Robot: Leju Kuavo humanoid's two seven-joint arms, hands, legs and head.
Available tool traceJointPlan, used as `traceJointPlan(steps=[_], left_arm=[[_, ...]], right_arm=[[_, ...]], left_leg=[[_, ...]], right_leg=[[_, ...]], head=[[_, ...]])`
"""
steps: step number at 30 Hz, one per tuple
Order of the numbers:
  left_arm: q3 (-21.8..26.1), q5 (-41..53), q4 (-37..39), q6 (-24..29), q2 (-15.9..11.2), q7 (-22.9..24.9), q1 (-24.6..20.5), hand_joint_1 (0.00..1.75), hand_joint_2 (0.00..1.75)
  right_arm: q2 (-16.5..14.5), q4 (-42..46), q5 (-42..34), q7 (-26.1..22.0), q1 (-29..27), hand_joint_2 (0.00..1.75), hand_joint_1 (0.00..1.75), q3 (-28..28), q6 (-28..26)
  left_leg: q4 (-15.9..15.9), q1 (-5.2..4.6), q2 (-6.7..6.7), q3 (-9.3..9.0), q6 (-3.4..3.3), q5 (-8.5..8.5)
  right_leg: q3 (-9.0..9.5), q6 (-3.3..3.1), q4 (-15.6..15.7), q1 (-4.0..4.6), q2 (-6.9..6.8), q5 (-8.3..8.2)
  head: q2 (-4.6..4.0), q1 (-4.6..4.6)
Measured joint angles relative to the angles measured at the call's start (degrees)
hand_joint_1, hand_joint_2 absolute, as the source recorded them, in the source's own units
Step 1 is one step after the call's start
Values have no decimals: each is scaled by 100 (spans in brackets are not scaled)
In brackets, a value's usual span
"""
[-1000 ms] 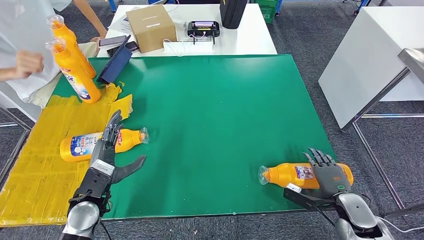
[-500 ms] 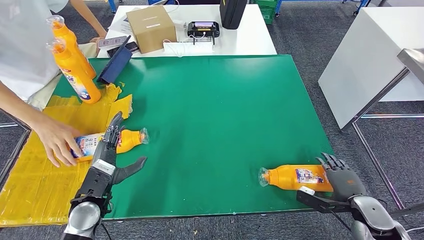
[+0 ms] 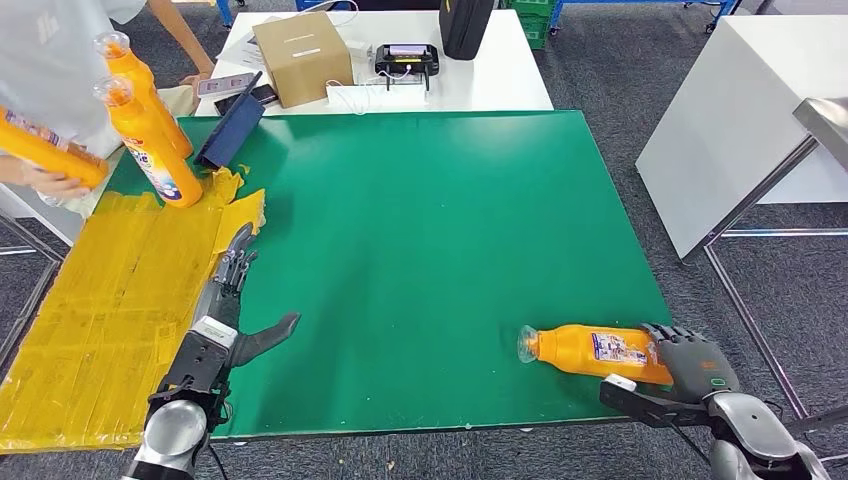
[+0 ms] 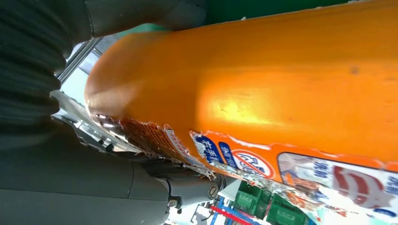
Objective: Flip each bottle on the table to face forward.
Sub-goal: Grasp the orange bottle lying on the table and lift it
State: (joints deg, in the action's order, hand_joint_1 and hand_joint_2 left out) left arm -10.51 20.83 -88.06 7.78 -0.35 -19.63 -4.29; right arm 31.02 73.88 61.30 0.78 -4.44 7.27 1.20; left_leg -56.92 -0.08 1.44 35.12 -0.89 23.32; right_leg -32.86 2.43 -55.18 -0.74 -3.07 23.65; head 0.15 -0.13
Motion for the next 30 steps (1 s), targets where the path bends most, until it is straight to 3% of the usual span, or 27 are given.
traceJointPlan(steps=[12,15,21,25,30], left_arm=[[-192,-48,46,-3,2,-27,-36,0,175],[-231,-41,36,-65,2,10,-16,0,175],[-389,-22,-120,-575,27,255,174,0,175],[-510,-74,-180,-692,78,317,244,0,175],[-743,-216,-185,-791,92,350,240,0,175]], right_arm=[[40,-290,-94,-62,213,175,174,291,-138],[-18,-305,96,2,241,175,175,353,-421],[-813,53,31,-56,228,175,175,363,-1377],[-1369,448,-288,-201,173,175,175,343,-1595],[-2079,971,-1957,-1171,7,175,175,60,-1804]], left_leg=[[1,2,34,-63,-11,32],[1,2,38,-66,-11,29],[2,5,43,-61,-7,24],[2,10,16,-36,-1,9],[2,9,9,-5,0,9]], right_leg=[[15,10,5,0,26,16],[59,10,4,1,31,12],[55,8,1,3,38,11],[39,10,-4,6,13,15],[16,10,-6,7,11,15]], head=[[0,-2],[0,-2],[0,1],[0,2],[0,-1]])
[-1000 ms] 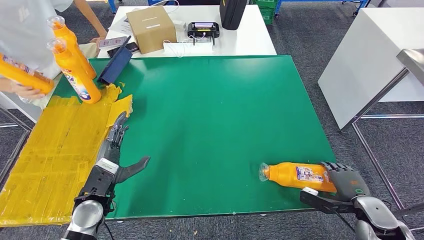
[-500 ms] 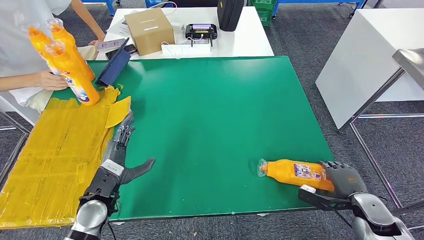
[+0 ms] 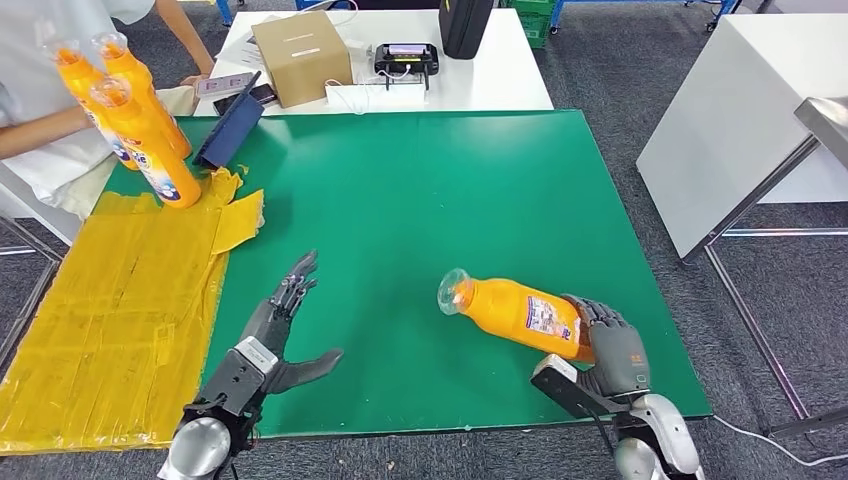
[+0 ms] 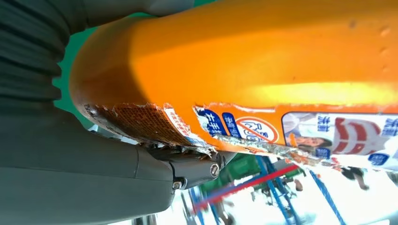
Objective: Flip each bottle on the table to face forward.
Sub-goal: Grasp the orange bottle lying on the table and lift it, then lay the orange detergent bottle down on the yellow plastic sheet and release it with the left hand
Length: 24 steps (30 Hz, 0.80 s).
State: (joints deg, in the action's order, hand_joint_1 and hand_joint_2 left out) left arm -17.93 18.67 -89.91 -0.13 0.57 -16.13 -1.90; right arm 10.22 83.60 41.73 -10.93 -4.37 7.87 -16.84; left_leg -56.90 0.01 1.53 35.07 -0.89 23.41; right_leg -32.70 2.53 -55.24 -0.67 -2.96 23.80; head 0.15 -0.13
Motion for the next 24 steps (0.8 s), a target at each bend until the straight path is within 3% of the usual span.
traceJointPlan(steps=[4,9,17,24], left_arm=[[-180,-115,26,67,-7,-7,-41,0,175],[-443,-180,181,67,11,105,-244,0,175],[-781,-418,419,179,48,170,-604,0,175],[-947,-657,486,204,23,155,-812,0,175]], right_arm=[[-624,190,-1251,-257,30,175,175,-7,461],[-1143,90,-2091,-484,134,175,175,147,868],[-1618,-303,-3494,-682,322,175,175,488,1768],[-1850,-947,-3734,-758,696,175,175,852,1861]], left_leg=[[0,0,1,8,1,1],[0,0,-3,15,3,-2],[0,-1,-3,18,3,-2],[0,0,-2,22,4,-2]], right_leg=[[-14,0,0,0,1,1],[-19,-1,0,0,-1,1],[-21,0,0,0,0,1],[-24,0,-2,1,1,1]], head=[[0,1],[0,-1],[0,0],[0,-1]])
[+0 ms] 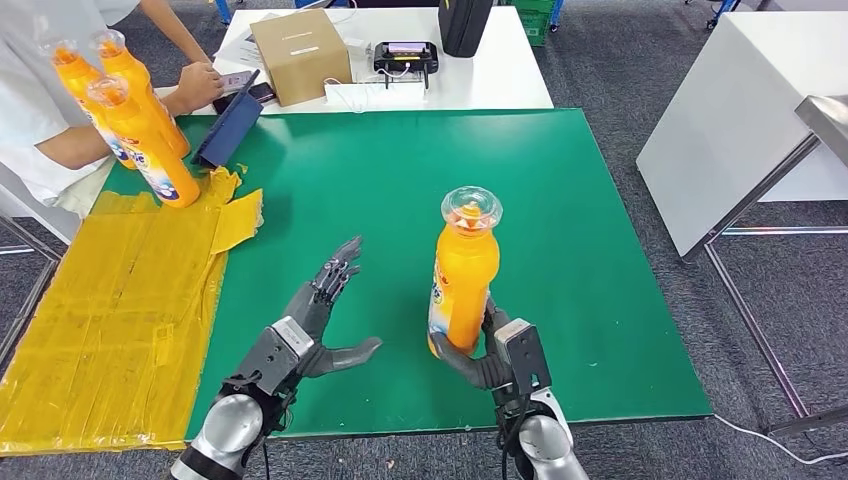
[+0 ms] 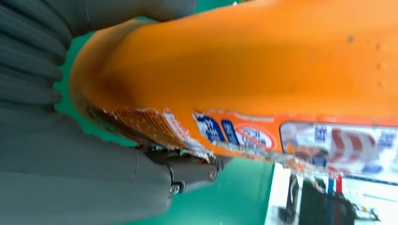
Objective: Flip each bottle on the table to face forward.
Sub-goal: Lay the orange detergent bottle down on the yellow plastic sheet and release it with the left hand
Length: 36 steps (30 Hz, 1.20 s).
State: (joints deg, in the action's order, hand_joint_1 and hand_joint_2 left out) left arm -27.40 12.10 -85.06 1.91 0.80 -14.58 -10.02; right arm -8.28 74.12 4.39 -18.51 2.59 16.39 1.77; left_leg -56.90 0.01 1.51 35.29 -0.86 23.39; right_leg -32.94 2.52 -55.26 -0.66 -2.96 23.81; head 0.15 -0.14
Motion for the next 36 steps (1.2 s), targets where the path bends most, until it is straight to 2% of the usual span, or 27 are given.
traceJointPlan(steps=[9,19,20,23,24,27,36], left_arm=[[-328,-229,149,-14,-1,0,-461,0,175],[-407,-250,278,-16,-5,0,-633,0,175],[-407,-250,297,-16,-5,0,-643,19,175],[-403,-270,364,-14,-5,-4,-662,144,175],[-400,-286,385,-14,-5,-9,-664,168,175],[-392,-320,435,-12,-5,-27,-664,175,175],[-362,-443,527,53,-2,-94,-663,175,175]], right_arm=[[-391,-1335,254,-243,859,175,175,1103,-227],[-425,-1647,788,-179,1243,175,175,1596,-621],[-425,-1659,821,-174,1253,175,175,1628,-637],[-423,-1693,896,-157,1259,175,175,1720,-684],[-422,-1704,909,-150,1261,175,175,1740,-698],[-418,-1740,919,-138,1271,175,175,1763,-727],[-388,-1764,932,-135,1269,175,175,1809,-784]], left_leg=[[0,2,0,0,2,-8],[-1,-1,0,3,2,-8],[-1,-1,0,3,2,-8],[-1,0,0,3,2,-8],[-1,0,0,3,2,-8],[-1,0,0,3,2,-8],[-1,0,0,3,2,-8]], right_leg=[[0,0,-3,1,-1,-1],[-3,0,-3,-1,-1,-1],[-3,0,-3,-1,-1,-1],[-4,0,-3,0,-1,-1],[-4,0,-3,0,-1,-1],[-5,0,-3,0,-1,-1],[-5,0,-3,-1,-1,-1]], head=[[0,0],[0,0],[0,0],[0,0],[0,0],[0,-1],[0,0]])
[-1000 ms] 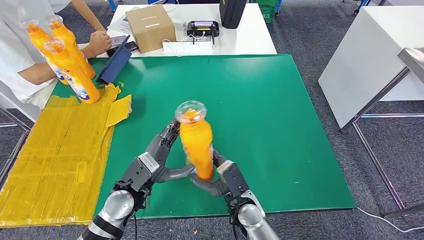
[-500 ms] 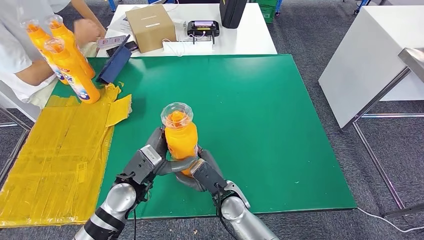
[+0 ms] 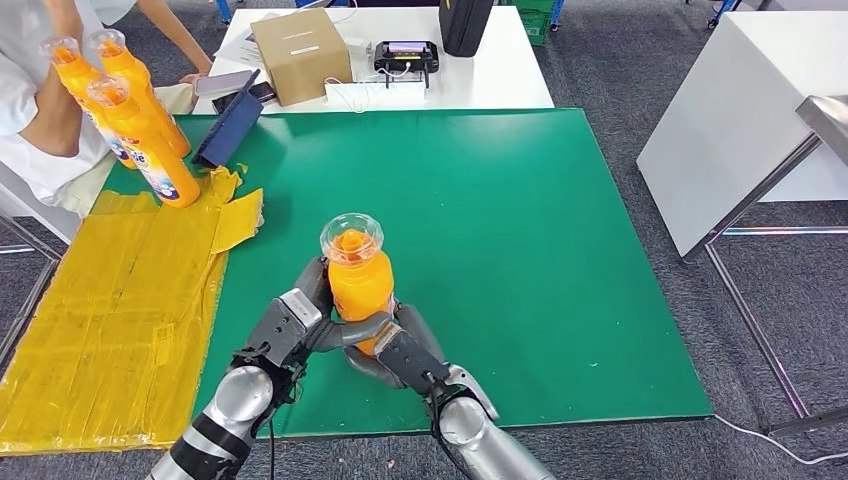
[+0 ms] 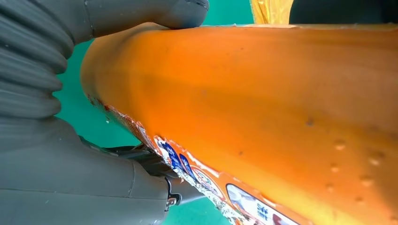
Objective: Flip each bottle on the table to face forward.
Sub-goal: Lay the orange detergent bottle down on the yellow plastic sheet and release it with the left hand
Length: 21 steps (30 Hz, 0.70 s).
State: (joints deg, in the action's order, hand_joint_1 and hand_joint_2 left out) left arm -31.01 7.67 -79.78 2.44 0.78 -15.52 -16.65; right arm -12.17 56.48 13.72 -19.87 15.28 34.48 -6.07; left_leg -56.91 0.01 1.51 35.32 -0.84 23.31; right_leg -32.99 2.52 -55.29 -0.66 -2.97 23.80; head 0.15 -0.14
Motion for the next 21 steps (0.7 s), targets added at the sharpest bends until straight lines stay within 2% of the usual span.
traceJointPlan(steps=[1,2,5,6,7,9,11,13,15,19,21], left_arm=[[2,-9,9,4,3,-4,0,175,175],[3,-20,16,8,7,-7,0,175,175],[9,-28,34,81,16,-16,0,175,175],[13,39,39,184,17,-25,0,175,175],[16,208,40,360,17,-29,2,175,175],[28,1041,20,1051,-7,87,10,175,175],[107,2659,-11,1893,-109,511,10,175,175],[297,4410,-15,2398,-275,1027,2,175,175],[534,5402,14,2567,-421,1290,-12,175,175],[796,5702,69,2613,-536,1362,-56,175,175],[831,6029,87,2658,-560,1480,-72,175,175]], right_arm=[[5,0,1,0,-2,175,175,9,-1],[11,1,1,0,-5,175,144,18,-3],[31,14,-15,-24,-38,44,13,35,-66],[38,48,-34,-54,-72,0,0,34,-124],[48,113,-55,-100,-128,0,0,28,-191],[107,451,-111,-243,-346,0,0,-37,-367],[239,1116,-175,-393,-733,0,0,-222,-527],[409,1946,-246,-478,-1189,0,0,-536,-583],[553,2672,-298,-502,-1547,0,0,-900,-529],[681,3522,-287,-526,-1883,0,0,-1328,-429],[702,3719,-289,-616,-1970,87,0,-1413,-442]], left_leg=[[0,0,0,0,0,0],[0,0,0,0,0,0],[0,0,0,0,0,0],[0,0,0,0,0,0],[0,0,0,0,0,0],[0,0,-4,2,0,0],[0,-1,-9,5,1,1],[0,-1,-9,7,1,4],[0,-1,-9,11,2,4],[0,-1,-7,13,2,3],[0,-1,-7,12,2,2]], right_leg=[[0,0,0,0,0,0],[0,0,0,0,0,0],[0,0,0,0,0,0],[-1,0,0,0,0,0],[-1,0,0,0,0,0],[-1,0,0,0,-3,0],[-1,0,0,0,-7,1],[-5,0,0,-1,-6,1],[-11,0,0,0,-6,1],[-13,0,0,0,-5,1],[-13,0,0,0,-6,0]], head=[[0,1],[0,1],[0,0],[0,-1],[0,1],[0,-1],[0,-2],[0,0],[0,-1],[0,-1],[0,0]])
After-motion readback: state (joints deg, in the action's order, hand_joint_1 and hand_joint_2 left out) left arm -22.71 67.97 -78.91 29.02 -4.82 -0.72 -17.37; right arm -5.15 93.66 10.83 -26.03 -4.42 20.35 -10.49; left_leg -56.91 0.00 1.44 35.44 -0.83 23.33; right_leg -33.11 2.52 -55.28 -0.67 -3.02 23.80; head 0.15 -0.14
